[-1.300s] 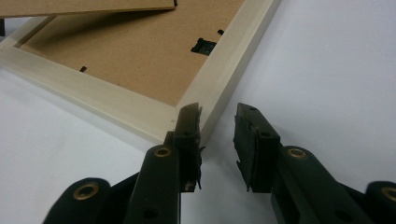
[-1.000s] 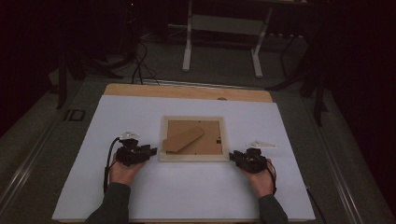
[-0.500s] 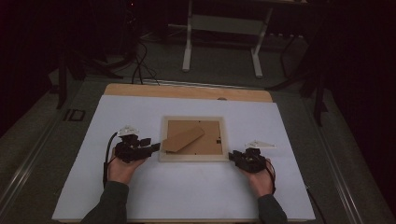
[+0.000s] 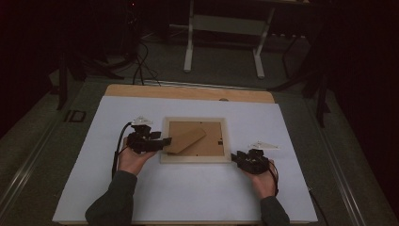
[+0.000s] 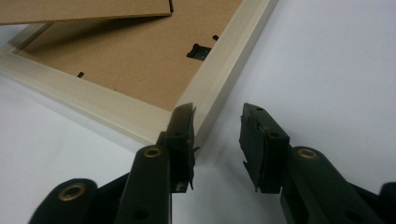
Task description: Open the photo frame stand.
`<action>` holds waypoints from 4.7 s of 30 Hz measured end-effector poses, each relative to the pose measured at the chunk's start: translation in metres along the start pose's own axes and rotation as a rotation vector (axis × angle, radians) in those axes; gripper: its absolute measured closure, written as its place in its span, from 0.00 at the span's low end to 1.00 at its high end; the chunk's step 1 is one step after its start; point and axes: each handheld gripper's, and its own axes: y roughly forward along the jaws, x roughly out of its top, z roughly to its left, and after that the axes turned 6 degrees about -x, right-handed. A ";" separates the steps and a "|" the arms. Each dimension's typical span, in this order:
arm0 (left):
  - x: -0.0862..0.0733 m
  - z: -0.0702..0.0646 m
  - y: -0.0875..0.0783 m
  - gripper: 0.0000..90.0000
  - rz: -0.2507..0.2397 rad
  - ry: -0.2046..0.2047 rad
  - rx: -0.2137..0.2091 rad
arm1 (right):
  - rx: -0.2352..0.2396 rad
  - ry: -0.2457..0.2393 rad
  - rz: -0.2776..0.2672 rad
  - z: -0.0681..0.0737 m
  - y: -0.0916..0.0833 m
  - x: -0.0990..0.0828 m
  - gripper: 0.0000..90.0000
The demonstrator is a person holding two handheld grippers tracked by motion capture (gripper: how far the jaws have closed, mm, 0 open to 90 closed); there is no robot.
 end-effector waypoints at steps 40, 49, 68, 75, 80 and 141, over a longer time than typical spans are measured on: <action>0.022 0.014 0.067 0.39 0.264 -0.043 -0.162 | 0.000 -0.006 -0.001 -0.001 0.002 0.001 0.67; 0.021 0.009 0.075 0.43 0.310 -0.009 -0.148 | 0.000 -0.008 0.001 -0.001 0.002 0.000 0.67; 0.024 -0.004 0.073 0.44 0.313 0.076 -0.077 | -0.004 -0.005 0.000 -0.002 0.002 0.001 0.67; 0.025 -0.011 0.072 0.44 0.312 0.128 -0.043 | -0.007 -0.010 0.001 -0.001 0.002 0.001 0.67; 0.025 -0.015 0.070 0.44 0.297 0.148 -0.030 | -0.007 -0.012 -0.007 -0.001 0.001 0.002 0.67; 0.009 -0.066 0.046 0.44 0.161 0.398 0.132 | 0.004 -0.043 -0.023 0.006 -0.004 0.015 0.66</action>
